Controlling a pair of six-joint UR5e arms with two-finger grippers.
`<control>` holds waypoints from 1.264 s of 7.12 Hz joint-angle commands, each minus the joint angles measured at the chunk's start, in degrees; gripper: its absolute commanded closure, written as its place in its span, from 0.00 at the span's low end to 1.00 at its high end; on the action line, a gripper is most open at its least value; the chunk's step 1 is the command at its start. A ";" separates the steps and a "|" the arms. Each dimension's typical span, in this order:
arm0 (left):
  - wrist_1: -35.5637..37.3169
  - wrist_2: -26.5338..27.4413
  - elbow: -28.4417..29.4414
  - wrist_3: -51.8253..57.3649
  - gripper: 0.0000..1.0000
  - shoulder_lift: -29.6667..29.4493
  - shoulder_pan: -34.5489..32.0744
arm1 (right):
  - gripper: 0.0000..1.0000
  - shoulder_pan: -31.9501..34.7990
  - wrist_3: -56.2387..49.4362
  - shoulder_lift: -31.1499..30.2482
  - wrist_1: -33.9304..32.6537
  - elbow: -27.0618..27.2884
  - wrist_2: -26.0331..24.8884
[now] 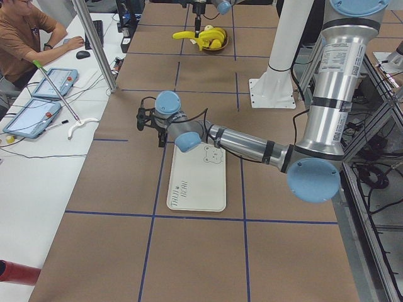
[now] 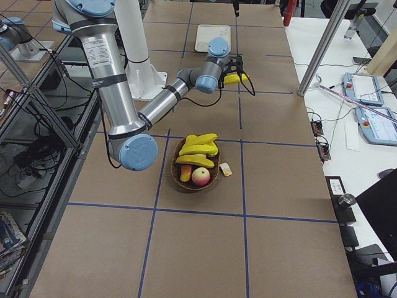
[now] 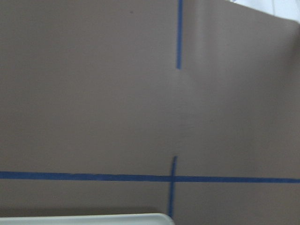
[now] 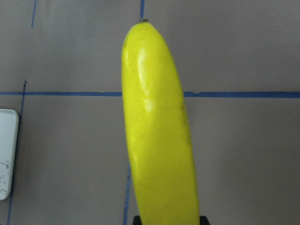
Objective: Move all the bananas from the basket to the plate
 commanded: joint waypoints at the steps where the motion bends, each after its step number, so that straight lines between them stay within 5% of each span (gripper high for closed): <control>1: -3.35 0.72 -0.70 -22.39 0.01 -10.63 9.71 | 0.99 -8.35 9.75 6.14 0.25 -0.05 -7.62; 3: -9.64 7.54 -1.67 -34.98 0.01 -14.96 16.92 | 0.99 -14.34 11.63 9.84 0.34 0.04 -14.05; 5: -11.70 13.89 -2.20 -38.81 0.01 -17.34 23.18 | 0.99 -15.59 11.63 10.21 0.34 0.04 -14.25; 9: -11.53 17.65 -4.49 -42.59 0.01 -20.43 27.85 | 0.99 -16.56 11.46 10.29 0.34 0.04 -14.34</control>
